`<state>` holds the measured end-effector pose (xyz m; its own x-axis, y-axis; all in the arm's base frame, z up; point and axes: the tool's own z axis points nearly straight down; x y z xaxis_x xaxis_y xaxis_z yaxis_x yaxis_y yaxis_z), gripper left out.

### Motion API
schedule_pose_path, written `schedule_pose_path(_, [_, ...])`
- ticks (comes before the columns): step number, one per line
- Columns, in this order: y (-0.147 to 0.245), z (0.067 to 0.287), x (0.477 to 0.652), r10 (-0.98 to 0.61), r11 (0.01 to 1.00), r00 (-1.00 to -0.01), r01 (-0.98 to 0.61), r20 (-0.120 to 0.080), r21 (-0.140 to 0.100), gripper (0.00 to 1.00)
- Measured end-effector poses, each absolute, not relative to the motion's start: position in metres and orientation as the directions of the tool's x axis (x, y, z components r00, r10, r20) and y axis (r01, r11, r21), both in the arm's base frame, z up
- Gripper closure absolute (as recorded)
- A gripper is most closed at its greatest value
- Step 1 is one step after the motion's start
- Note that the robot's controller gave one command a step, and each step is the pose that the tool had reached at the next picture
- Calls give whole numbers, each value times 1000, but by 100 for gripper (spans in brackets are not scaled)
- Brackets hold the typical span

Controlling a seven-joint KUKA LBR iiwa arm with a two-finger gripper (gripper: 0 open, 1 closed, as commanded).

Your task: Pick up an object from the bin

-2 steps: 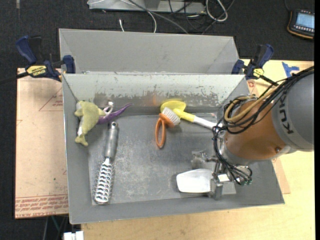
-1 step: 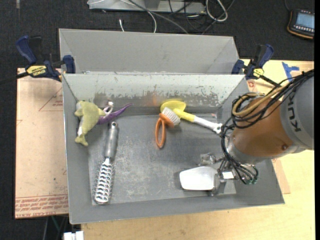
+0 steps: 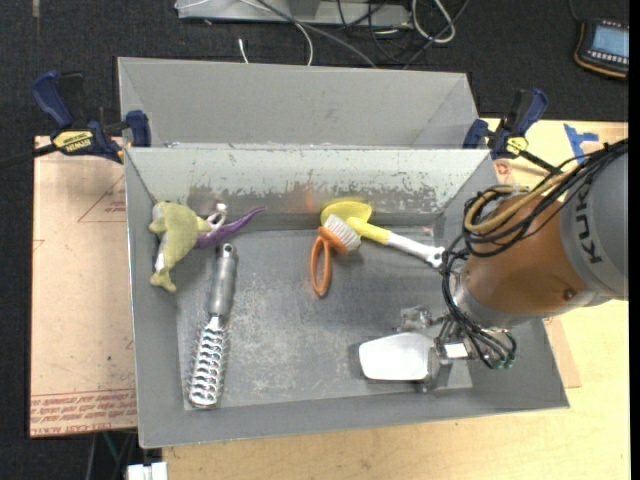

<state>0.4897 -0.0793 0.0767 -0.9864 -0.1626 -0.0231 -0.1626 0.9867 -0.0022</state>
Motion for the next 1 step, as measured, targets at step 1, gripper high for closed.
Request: schedule_pose_path(1, [-78, 93, 487, -163, 987, -987, -163, -12, 2, 100])
